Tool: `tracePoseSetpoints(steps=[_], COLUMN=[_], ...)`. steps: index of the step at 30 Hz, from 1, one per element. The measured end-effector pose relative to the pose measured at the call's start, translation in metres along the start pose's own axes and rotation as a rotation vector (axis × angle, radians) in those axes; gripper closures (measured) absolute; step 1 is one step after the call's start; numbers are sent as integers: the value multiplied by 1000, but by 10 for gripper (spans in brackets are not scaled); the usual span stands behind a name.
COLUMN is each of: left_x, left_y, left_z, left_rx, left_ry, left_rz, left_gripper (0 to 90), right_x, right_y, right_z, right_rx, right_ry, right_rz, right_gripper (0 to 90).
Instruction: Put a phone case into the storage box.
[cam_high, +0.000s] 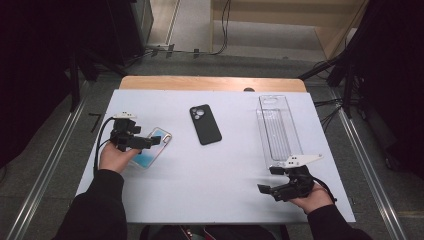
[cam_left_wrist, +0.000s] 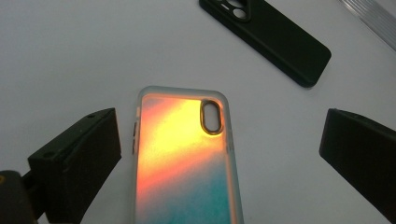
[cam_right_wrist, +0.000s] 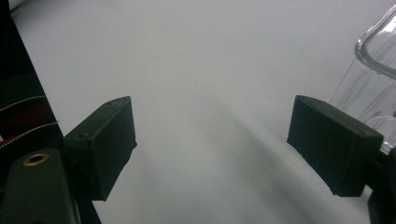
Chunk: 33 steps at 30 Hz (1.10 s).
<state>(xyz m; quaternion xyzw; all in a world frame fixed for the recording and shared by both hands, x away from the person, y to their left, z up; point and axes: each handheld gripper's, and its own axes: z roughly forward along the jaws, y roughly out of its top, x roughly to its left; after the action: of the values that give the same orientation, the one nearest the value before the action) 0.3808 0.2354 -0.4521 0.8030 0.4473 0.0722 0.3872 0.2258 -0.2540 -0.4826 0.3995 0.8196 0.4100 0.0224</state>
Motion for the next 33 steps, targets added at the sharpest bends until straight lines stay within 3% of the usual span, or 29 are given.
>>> tracePoseSetpoints(steps=[5, 9, 21, 23, 30, 31, 33], left_x=[-2, -3, -3, -1, 3, 1, 1], left_y=[-2, -7, -20, -22, -31, -33, -34], left_z=[7, 11, 21, 24, 34, 36, 36], left_rx=[3, -9, -4, 12, 53, 53, 45], left_ry=[10, -3, 14, 35, 55, 76, 81], left_rz=[27, 16, 27, 45, 44, 67, 72], left_gripper=[0, 0, 0, 0, 0, 0, 0], right_x=[0, 0, 1, 0, 1, 1, 1], right_y=[0, 0, 0, 0, 0, 0, 0], right_z=[-1, -1, -1, -1, -1, -1, -1], right_rx=[-1, -3, -3, -3, -1, 0, -1], right_ry=[-1, -1, -2, -2, -2, -2, -2], right_rz=[2, 1, 0, 1, 0, -1, -1], right_gripper=[134, 134, 134, 134, 134, 134, 134])
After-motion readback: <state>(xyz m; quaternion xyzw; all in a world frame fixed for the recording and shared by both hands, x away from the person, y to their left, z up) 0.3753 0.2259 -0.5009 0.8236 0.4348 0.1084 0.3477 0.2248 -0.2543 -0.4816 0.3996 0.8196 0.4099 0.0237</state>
